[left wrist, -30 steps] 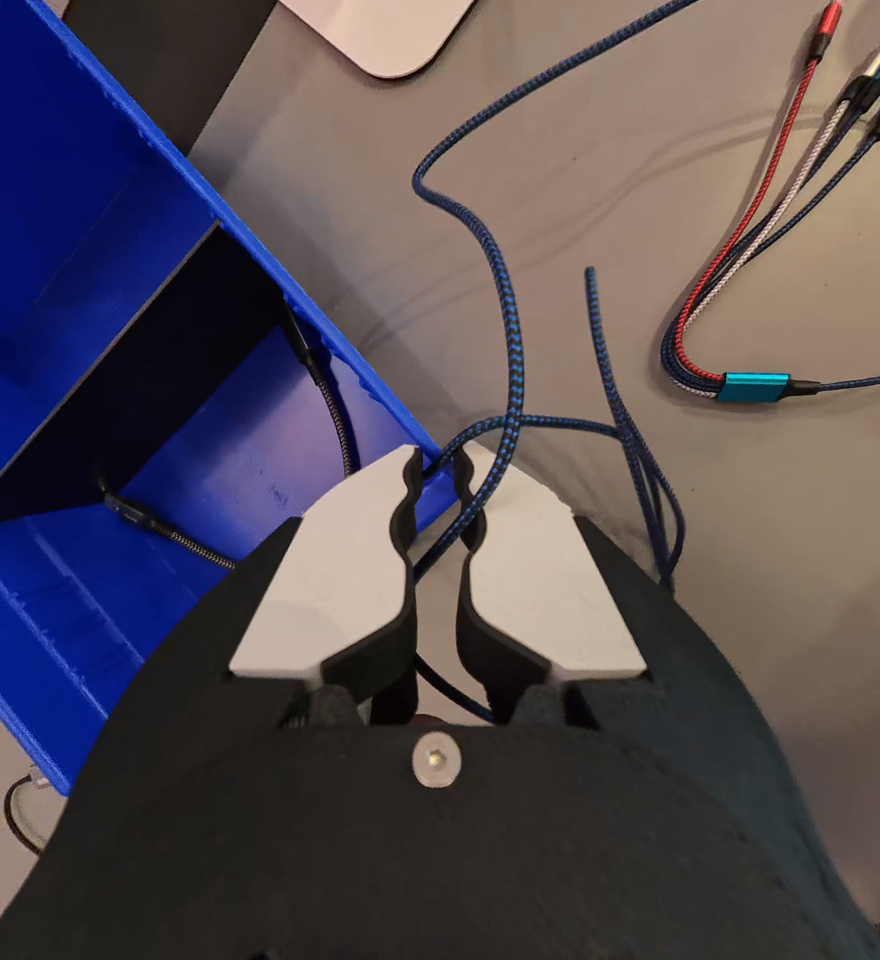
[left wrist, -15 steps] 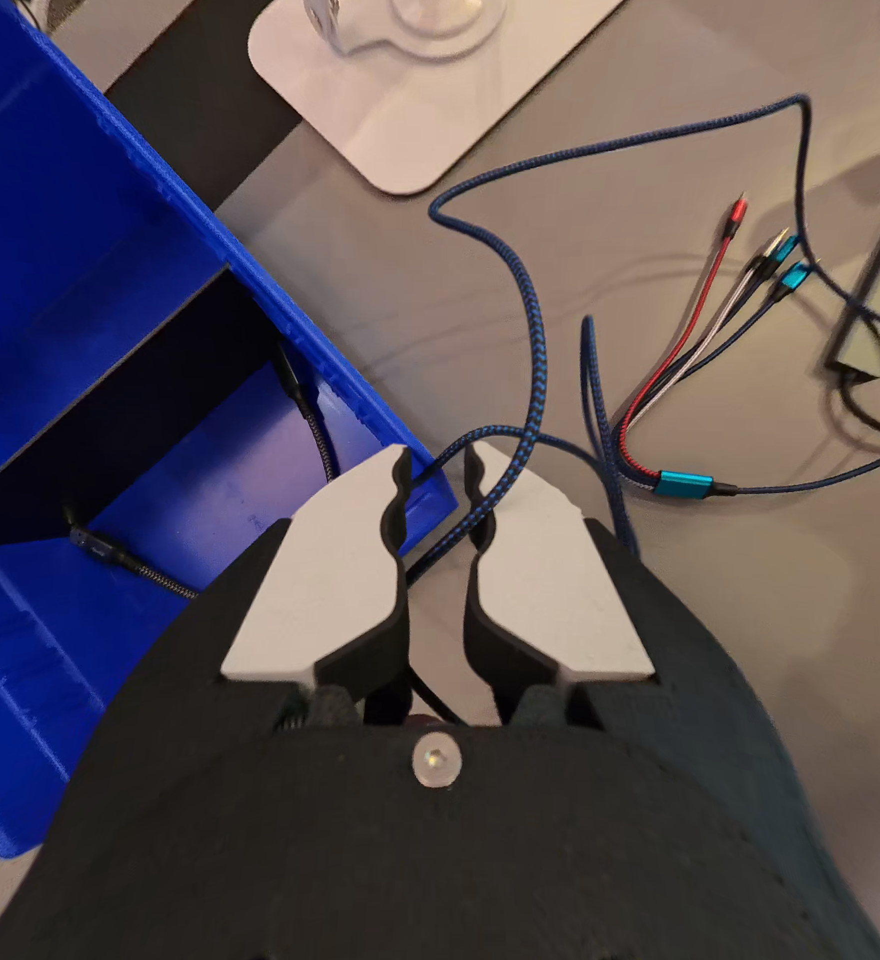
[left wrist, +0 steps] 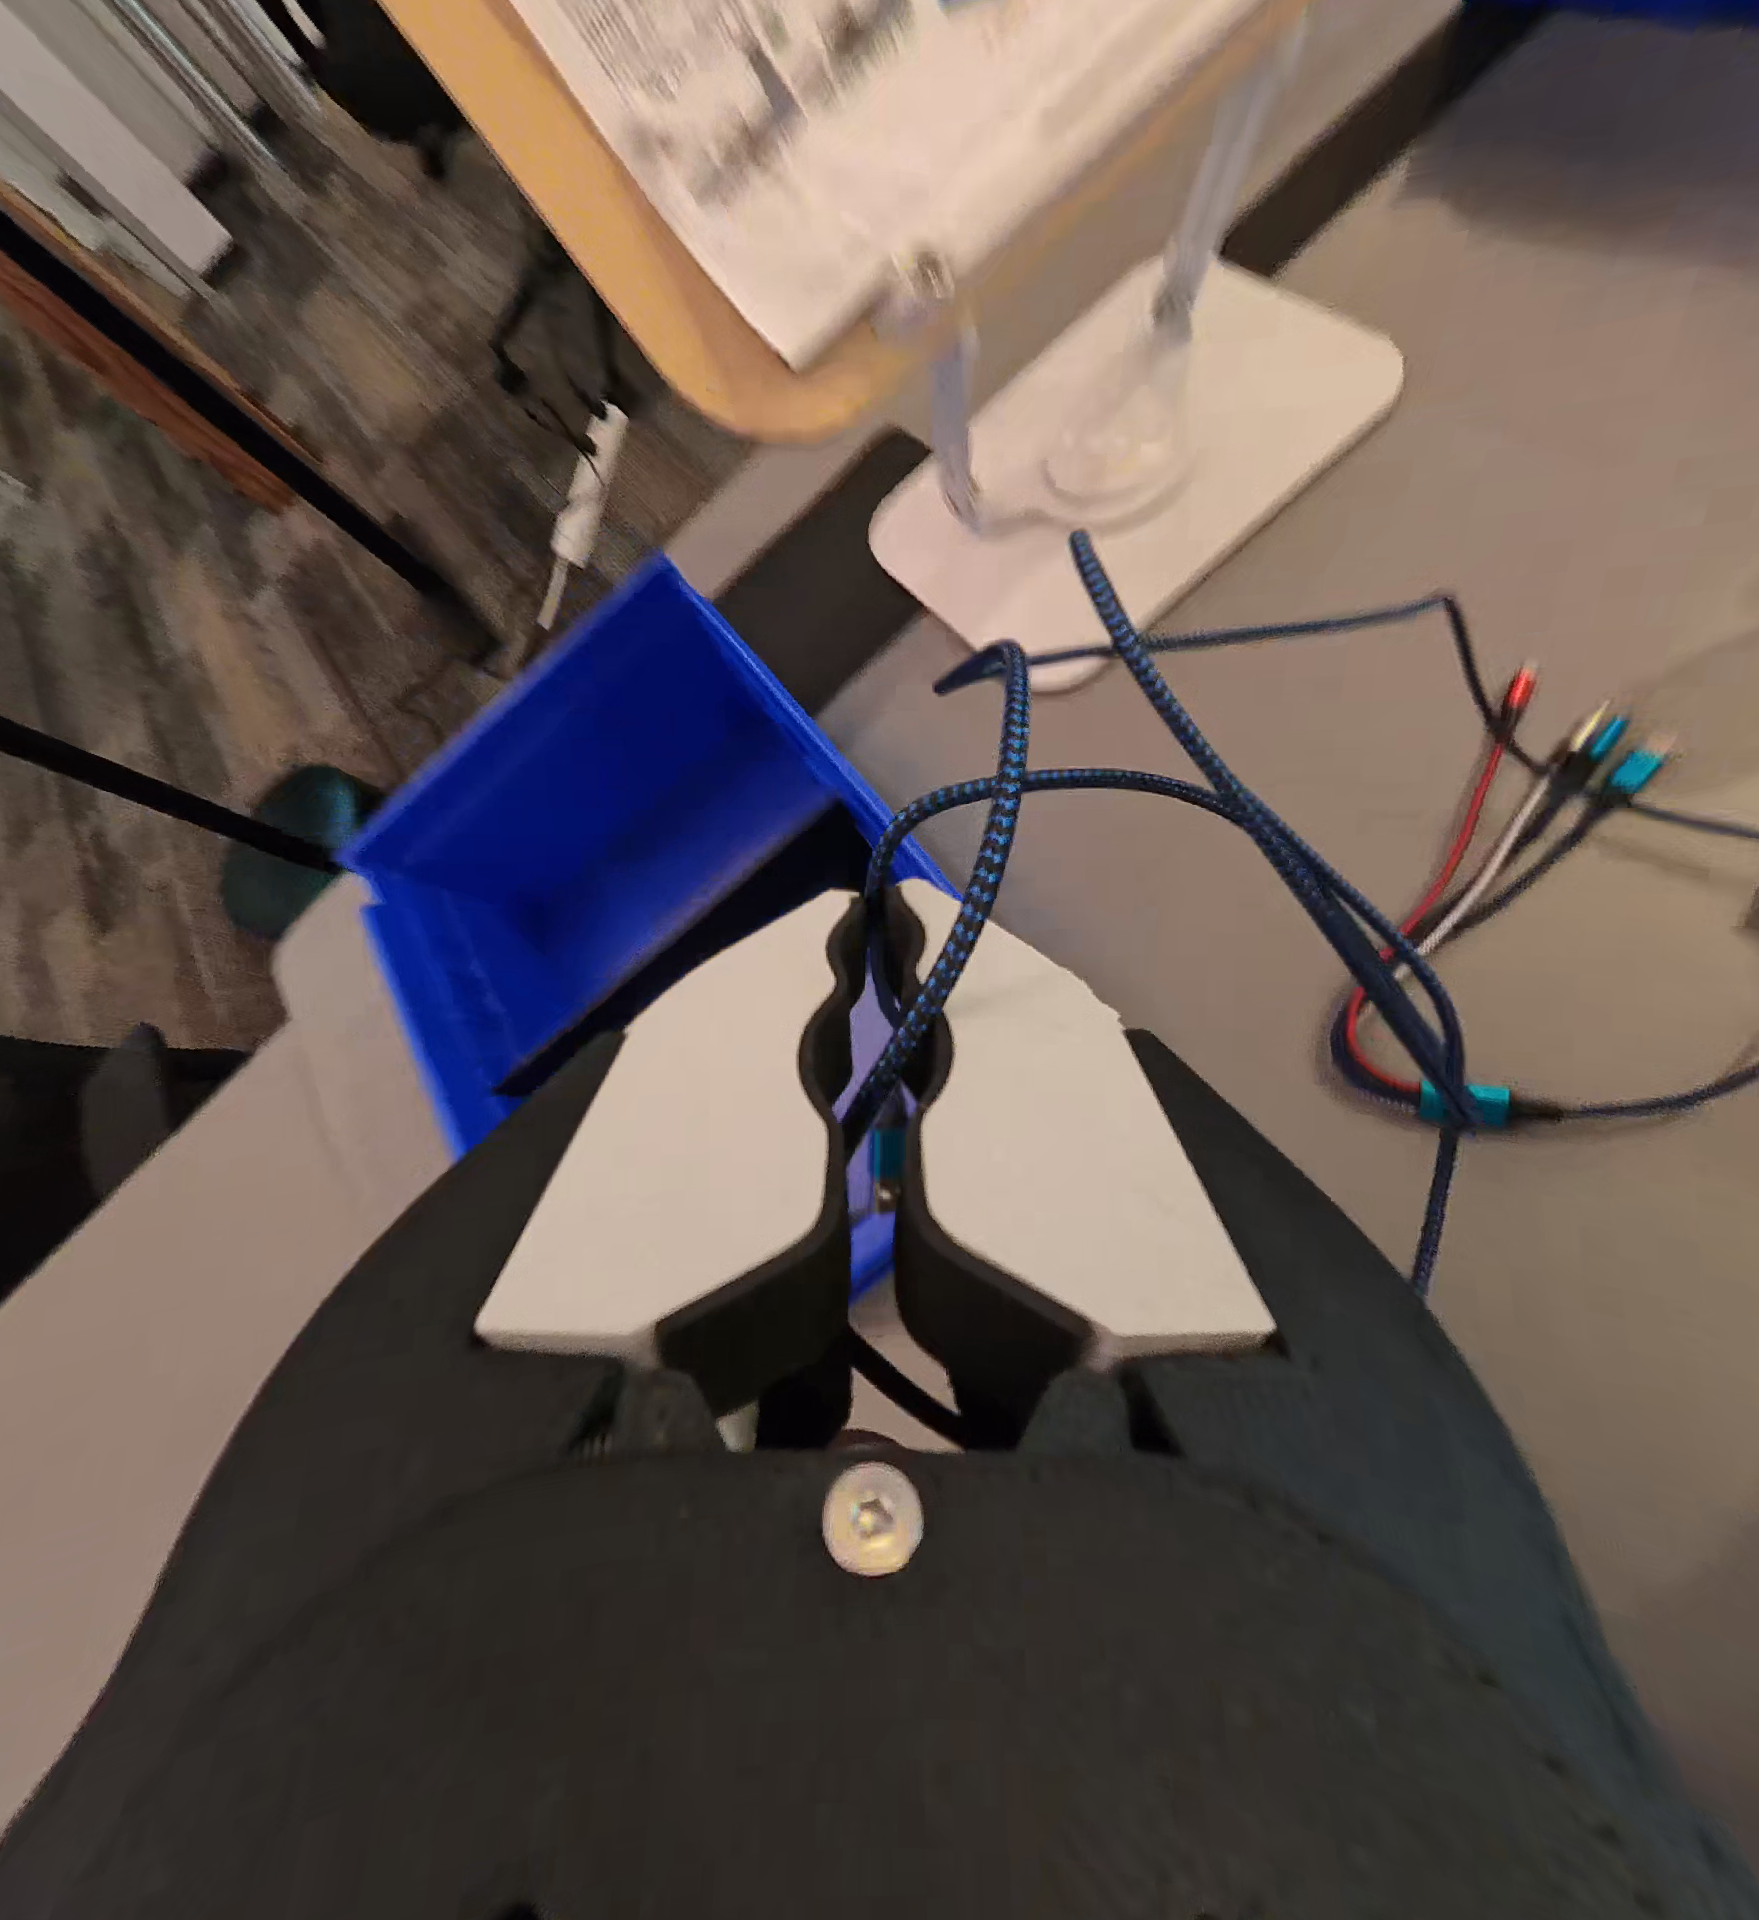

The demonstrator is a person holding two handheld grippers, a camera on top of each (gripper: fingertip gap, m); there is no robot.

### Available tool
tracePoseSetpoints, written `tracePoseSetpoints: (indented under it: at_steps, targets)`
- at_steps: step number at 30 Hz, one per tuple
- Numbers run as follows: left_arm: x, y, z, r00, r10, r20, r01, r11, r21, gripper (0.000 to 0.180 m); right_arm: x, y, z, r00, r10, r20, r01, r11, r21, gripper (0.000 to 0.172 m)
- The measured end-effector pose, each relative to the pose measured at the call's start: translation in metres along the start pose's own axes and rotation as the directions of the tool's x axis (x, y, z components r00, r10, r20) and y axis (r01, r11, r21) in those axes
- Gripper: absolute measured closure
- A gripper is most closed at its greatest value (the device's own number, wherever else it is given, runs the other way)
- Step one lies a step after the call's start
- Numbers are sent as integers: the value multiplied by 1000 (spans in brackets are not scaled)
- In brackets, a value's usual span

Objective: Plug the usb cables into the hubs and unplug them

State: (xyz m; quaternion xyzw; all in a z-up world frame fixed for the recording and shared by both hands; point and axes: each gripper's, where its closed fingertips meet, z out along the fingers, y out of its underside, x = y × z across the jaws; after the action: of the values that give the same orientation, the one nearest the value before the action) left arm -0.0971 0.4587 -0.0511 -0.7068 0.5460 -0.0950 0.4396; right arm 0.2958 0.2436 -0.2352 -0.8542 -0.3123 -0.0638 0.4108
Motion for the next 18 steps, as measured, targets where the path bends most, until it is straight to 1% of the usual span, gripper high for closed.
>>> tracePoseSetpoints:
  at_steps: [3, 6, 7, 8, 10, 12, 14, 16, 18]
  targets:
    - [-22, -50, -40, 996, 28, 87, -35, 996, 86, 178, -1, 0, 1, 1000, -4, 3, 4, 1000, -2, 143]
    - [-22, -105, -79, 991, 68, 113, -86, 982, 169, 177, -1, -1, 0, 1000, -4, 2, 4, 1000, -2, 143]
    - [-17, -121, -90, 990, 86, 109, -106, 975, 195, 177, -1, 0, 0, 1000, -3, 0, 3, 1000, -1, 143]
    - [-6, -135, -97, 992, 98, 80, -113, 970, 215, 177, 0, -1, 0, 1000, -3, -1, 3, 1000, -1, 143]
    - [23, -149, -100, 992, 123, -6, -119, 969, 217, 177, 0, -1, -1, 1000, -3, -1, 3, 1000, -1, 143]
    - [55, -149, -87, 986, 163, -44, -152, 969, 194, 178, -1, -1, -1, 1000, -7, -1, 7, 1000, -3, 143]
    - [85, -134, -63, 980, 180, -87, -166, 975, 148, 178, -1, -1, -2, 1000, -11, 0, 11, 1000, -6, 143]
    - [111, -104, -31, 976, 156, -154, -148, 987, 68, 177, -2, -2, -2, 1000, -17, 0, 17, 1000, -9, 143]
    - [125, -69, 0, 975, 134, -179, -137, 991, -4, 177, -3, -2, -2, 1000, -21, 1, 21, 1000, -10, 143]
